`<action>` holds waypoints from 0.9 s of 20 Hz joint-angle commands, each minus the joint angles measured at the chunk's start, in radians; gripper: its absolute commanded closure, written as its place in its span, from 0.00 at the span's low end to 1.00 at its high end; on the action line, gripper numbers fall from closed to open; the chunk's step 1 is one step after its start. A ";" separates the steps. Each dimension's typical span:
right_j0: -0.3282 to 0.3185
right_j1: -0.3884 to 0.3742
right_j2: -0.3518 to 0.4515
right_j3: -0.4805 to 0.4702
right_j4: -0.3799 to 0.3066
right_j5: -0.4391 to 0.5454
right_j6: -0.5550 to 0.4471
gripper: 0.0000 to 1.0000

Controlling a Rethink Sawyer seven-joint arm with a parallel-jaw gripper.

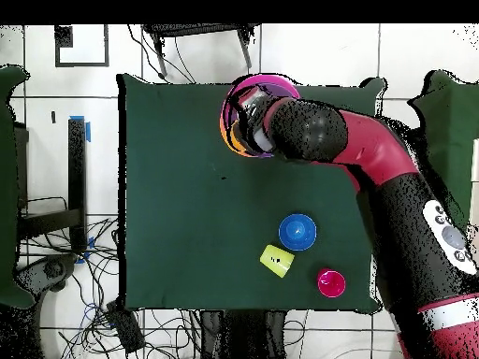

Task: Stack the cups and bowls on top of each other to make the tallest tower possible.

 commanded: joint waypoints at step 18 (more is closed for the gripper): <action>0.009 0.055 -0.106 0.068 -0.097 -0.015 -0.075 0.00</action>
